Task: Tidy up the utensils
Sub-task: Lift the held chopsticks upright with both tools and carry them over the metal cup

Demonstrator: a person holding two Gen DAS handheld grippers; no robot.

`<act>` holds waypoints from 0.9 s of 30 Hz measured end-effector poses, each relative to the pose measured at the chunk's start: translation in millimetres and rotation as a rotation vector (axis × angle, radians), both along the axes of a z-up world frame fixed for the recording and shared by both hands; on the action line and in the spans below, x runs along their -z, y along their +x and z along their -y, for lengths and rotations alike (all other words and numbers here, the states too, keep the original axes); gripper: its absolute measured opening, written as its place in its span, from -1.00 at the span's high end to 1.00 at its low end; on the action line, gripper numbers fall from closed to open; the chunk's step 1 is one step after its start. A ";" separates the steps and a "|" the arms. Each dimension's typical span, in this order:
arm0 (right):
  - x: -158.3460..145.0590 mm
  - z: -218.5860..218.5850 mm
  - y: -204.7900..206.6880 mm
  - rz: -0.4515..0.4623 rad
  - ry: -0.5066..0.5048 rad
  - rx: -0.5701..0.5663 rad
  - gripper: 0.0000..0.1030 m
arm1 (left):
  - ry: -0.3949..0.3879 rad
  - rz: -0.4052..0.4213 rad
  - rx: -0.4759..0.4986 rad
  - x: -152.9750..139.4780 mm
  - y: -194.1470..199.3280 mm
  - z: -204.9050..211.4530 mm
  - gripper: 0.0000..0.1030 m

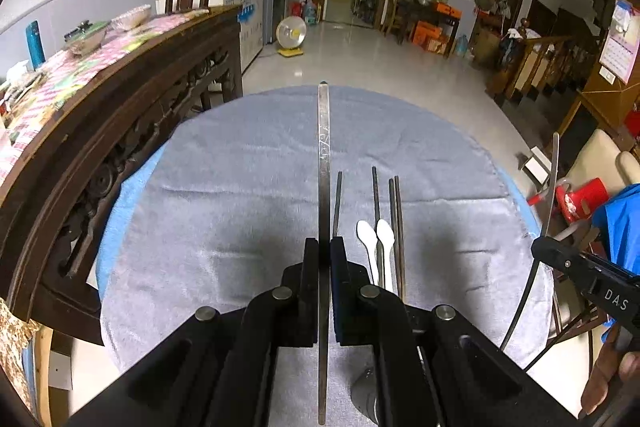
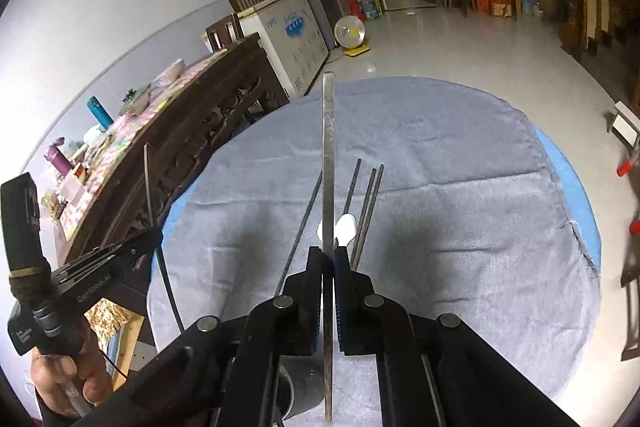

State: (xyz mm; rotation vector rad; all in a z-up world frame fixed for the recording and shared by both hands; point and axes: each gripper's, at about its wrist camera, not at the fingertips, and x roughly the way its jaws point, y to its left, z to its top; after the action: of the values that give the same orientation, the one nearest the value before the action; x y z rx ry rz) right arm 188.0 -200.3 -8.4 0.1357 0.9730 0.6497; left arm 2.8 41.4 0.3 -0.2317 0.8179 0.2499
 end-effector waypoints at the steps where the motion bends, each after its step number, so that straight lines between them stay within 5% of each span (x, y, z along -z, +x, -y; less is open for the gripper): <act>1: -2.6 2.0 -2.8 0.005 0.008 0.004 0.87 | 0.002 0.010 -0.002 -2.1 -2.6 0.4 0.89; 27: -35.4 10.5 -44.9 0.096 0.184 0.001 0.87 | -0.014 0.180 0.006 -42.5 -39.9 16.7 0.89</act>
State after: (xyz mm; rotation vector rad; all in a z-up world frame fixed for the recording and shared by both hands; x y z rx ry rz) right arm 143.2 -210.8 27.1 0.2653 0.8197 0.7379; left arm -37.0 24.7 42.8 -0.2609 0.6426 0.2140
